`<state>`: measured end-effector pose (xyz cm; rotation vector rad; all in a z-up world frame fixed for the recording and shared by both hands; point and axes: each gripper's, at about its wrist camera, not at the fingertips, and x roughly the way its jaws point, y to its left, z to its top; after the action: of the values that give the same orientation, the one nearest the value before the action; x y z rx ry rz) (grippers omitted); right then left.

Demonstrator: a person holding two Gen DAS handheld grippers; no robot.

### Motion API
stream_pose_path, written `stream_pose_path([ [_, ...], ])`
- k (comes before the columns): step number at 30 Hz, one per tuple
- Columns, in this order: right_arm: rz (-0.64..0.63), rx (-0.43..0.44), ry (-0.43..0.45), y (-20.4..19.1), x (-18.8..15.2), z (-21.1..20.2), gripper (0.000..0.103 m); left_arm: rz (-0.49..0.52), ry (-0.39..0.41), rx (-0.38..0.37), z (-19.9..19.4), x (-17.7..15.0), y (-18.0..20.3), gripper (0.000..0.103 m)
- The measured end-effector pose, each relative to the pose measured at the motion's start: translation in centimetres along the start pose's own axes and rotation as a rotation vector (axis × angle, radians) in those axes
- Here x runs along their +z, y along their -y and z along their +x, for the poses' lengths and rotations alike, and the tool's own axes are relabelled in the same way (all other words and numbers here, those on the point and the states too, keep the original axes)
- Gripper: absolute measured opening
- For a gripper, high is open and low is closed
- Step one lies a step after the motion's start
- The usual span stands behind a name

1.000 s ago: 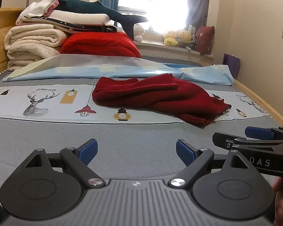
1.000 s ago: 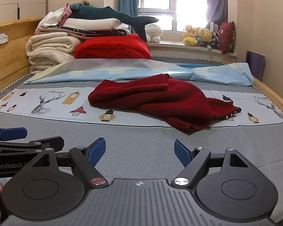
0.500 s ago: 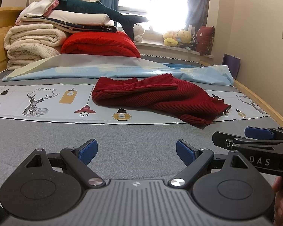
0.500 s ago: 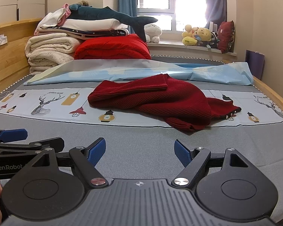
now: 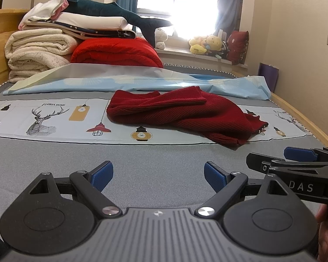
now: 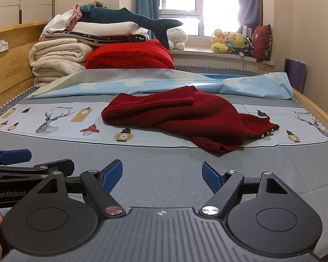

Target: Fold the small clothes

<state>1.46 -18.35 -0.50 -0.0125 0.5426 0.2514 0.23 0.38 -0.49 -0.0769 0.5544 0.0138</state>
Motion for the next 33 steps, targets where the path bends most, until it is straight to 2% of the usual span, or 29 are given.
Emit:
stream_pose_path([
  [5, 0.063, -0.003, 0.024, 1.3, 1.0, -0.2, 0.081, 0.021, 0.02, 0.008, -0.1, -0.3, 0.1, 0.075],
  [7, 0.095, -0.001, 0.041, 2.8, 2.2, -0.1, 0.08, 0.032, 0.012, 0.008, 0.1, -0.2, -0.2, 0.059],
  [8, 0.107, -0.006, 0.056, 3.7, 3.1, 0.0, 0.08, 0.026, 0.003, 0.004, 0.3, -0.2, -0.6, 0.055],
  [9, 0.111, -0.01, 0.069, 4.5, 3.7, 0.1, 0.074, 0.019, -0.008, -0.003, 0.6, -0.1, -0.8, 0.047],
  [10, 0.11, -0.012, 0.082, 5.3, 4.5, 0.3, 0.062, 0.014, -0.022, -0.013, 1.0, 0.2, -1.0, 0.042],
  [11, 0.101, -0.011, 0.098, 6.6, 5.6, 0.8, 0.056, 0.014, -0.034, -0.022, 1.6, 0.5, -1.3, 0.04],
  [13, 0.091, -0.008, 0.119, 8.7, 7.1, 1.9, 0.035, 0.008, -0.051, -0.038, 2.8, 1.4, -1.5, 0.032],
  [16, 0.104, -0.03, 0.15, 11.4, 8.4, 3.8, 0.032, -0.002, -0.057, -0.056, 5.4, 3.1, -1.2, 0.026],
  [18, 0.151, -0.053, 0.155, 13.2, 8.1, 5.1, 0.032, -0.002, -0.06, -0.064, 7.8, 4.5, -0.5, 0.023],
  [21, 0.219, -0.068, 0.084, 14.3, 7.0, 6.8, 0.033, -0.025, -0.067, -0.076, 12.3, 6.9, 0.5, 0.023],
  [24, 0.219, -0.037, 0.118, 14.4, 7.3, 6.8, 0.033, -0.072, -0.075, -0.08, 17.5, 9.3, 1.4, 0.023],
  [26, 0.182, -0.036, 0.128, 14.3, 7.6, 7.0, 0.033, -0.139, -0.102, -0.083, 21.4, 10.8, 1.6, 0.023],
  [29, 0.205, -0.026, 0.139, 15.2, 8.2, 7.1, 0.033, -0.277, -0.142, -0.102, 26.8, 12.6, 1.3, 0.024],
  [33, 0.237, -0.026, 0.142, 16.4, 8.4, 7.0, 0.035, -0.5, -0.2, -0.173, 32.6, 14.0, 0.2, 0.04],
])
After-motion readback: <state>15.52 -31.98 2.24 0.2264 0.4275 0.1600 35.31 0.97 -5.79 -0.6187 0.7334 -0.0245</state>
